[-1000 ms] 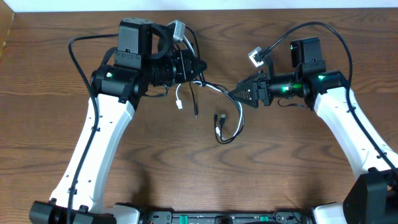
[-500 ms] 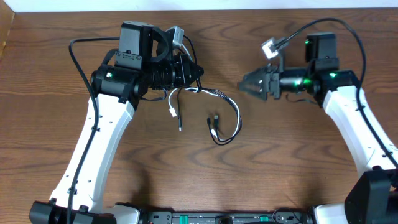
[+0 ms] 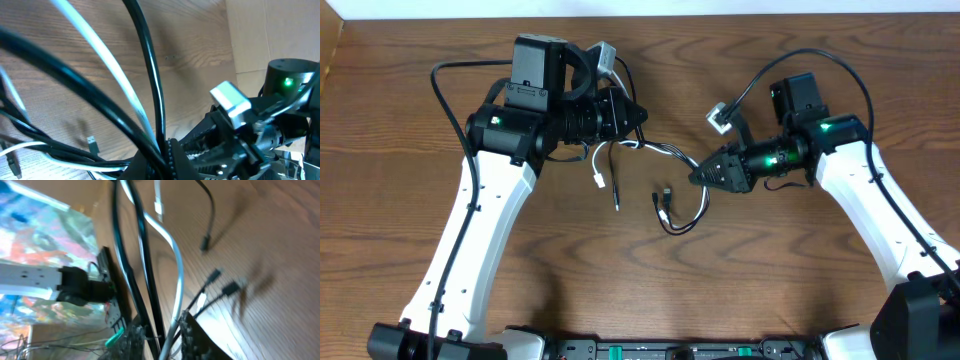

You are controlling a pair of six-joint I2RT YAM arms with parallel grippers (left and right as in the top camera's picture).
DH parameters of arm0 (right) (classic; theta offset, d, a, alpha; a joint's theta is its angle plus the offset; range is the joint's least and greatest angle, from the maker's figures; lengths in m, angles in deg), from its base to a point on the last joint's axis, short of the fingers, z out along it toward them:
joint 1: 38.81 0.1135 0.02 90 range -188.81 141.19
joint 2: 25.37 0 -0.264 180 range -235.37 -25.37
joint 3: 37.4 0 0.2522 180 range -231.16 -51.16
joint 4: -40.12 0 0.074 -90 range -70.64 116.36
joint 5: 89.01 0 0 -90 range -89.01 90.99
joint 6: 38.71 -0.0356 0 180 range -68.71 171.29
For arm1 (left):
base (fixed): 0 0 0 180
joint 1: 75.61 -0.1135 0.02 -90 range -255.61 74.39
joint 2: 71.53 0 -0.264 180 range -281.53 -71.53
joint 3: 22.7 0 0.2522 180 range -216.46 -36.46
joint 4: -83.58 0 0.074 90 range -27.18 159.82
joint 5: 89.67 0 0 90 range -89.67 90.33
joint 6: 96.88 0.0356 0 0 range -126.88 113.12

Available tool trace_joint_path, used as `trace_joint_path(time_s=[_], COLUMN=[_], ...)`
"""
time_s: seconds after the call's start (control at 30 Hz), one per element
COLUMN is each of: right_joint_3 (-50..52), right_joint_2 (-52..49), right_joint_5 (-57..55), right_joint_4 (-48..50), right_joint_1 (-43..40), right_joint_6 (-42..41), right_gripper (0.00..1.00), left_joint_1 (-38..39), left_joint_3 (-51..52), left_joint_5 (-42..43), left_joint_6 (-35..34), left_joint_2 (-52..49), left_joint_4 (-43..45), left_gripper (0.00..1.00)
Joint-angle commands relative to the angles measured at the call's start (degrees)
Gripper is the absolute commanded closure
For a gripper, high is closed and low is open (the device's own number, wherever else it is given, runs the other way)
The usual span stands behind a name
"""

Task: Untangle cables
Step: 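Grasp cable strands with the right gripper beside the left gripper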

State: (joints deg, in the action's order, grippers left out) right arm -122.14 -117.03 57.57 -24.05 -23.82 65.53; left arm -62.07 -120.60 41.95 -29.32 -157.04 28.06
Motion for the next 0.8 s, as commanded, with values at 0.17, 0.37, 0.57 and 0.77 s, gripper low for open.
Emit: trace_joint_path(time_s=[0.17, 0.37, 0.57, 0.77], right_joint_3=[-0.4, -0.4, -0.4, -0.4], right_joint_2=[0.0, 0.0, 0.0, 0.0], right_joint_5=[-5.5, -4.5, -2.1, -0.2], right_joint_4=[-2.5, 3.0, 12.4, 19.7], right_joint_1=[1.0, 1.0, 0.9, 1.2], right_joint_6=[1.3, -0.5, -9.3, -14.6], right_gripper=[0.98, 0.99, 0.99, 0.99], left_joint_1=[-1.4, -1.7, -1.6, -0.8], left_joint_3=[-0.5, -0.5, -0.5, -0.5], left_joint_5=[0.0, 3.1, 8.7, 14.9], left_joint_6=[-0.8, -0.2, 2.8, 4.9], left_joint_2=[-0.1, -0.1, -0.1, -0.1], left_joint_4=[0.2, 0.2, -1.1, -2.2], left_gripper=[0.92, 0.93, 0.93, 0.93])
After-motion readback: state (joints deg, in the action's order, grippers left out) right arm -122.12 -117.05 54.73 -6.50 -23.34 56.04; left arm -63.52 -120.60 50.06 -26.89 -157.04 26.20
